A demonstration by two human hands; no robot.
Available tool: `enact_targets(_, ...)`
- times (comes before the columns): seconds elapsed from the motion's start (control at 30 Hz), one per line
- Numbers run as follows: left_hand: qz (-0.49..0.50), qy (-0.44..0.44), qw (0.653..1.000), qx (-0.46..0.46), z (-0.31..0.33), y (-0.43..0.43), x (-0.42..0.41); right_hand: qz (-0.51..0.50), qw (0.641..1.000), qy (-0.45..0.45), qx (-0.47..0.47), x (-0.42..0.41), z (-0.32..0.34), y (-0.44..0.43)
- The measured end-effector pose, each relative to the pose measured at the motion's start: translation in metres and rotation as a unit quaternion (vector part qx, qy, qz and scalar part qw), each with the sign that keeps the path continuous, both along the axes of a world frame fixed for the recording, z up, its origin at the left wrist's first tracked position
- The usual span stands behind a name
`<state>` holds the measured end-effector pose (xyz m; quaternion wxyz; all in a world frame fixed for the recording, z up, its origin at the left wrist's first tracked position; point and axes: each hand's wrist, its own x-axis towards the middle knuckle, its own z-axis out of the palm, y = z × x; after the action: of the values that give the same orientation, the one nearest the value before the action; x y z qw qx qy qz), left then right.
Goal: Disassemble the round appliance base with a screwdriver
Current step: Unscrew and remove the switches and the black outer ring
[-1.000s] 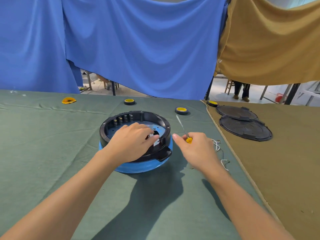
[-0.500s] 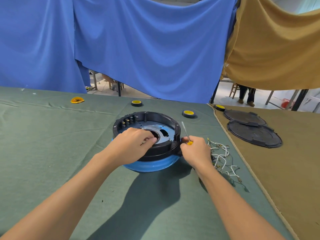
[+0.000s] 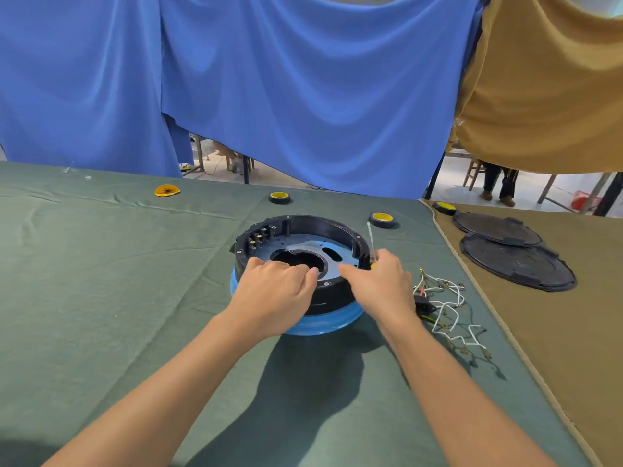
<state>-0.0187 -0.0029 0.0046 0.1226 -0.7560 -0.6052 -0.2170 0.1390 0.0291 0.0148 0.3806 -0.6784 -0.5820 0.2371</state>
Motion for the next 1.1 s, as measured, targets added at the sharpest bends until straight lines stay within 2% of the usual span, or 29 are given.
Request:
enact_targets(0.13, -0.071, -0.069, 0.995, -0.03, 0.012, -0.006, -0.002, 0.063, 0.994, 0.084, 0.008, 0.024, 0.005, 0.011)
enact_targets(0.23, -0.04, -0.101, 0.994, 0.017, 0.019, -0.002, -0.022, 0.101, 0.988, 0.116, -0.012, 0.042, 0.009, 0.018)
enact_targets(0.33, 0.045, -0.174, 0.984, 0.0, 0.019, 0.007, -0.046, 0.101, 0.991, 0.079, -0.025, 0.049, 0.016, 0.021)
enact_targets(0.43, 0.039, -0.225, 0.968, -0.101, 0.008, 0.016, -0.061, 0.006, 0.999, -0.028, 0.029, 0.041, 0.013, 0.011)
enact_targets(0.5, 0.021, -0.229, 0.962, -0.147, 0.001, 0.018, -0.066, -0.01, 0.998, -0.014, 0.063, 0.028, 0.008, -0.004)
enact_targets(0.57, 0.01, -0.244, 0.958, -0.151, -0.004, 0.019, -0.067, 0.012, 0.998, 0.003, 0.066, 0.015, -0.001, -0.013)
enact_targets(0.67, 0.014, -0.234, 0.966, -0.11, -0.007, 0.017, -0.068, 0.024, 0.997, 0.01, 0.076, 0.012, -0.004, -0.011)
enact_targets(0.8, 0.031, -0.154, 0.987, -0.037, -0.006, 0.007, -0.065, 0.063, 0.995, 0.062, 0.044, 0.031, 0.004, 0.005)
enact_targets(0.9, -0.015, -0.153, 0.988, -0.029, -0.006, 0.005, -0.066, 0.078, 0.993, 0.086, 0.025, 0.042, 0.009, 0.019)
enact_targets(0.97, -0.048, -0.159, 0.985, -0.045, -0.007, 0.004, -0.067, 0.063, 0.997, 0.034, 0.039, 0.042, 0.008, 0.023)
enact_targets(1.0, -0.055, -0.166, 0.983, -0.056, -0.008, 0.004, -0.067, 0.042, 0.997, -0.022, 0.063, 0.04, 0.007, 0.021)
enact_targets(1.1, -0.061, -0.211, 0.972, -0.079, -0.012, 0.004, -0.066, 0.031, 0.969, -0.186, 0.162, 0.027, 0.006, 0.001)
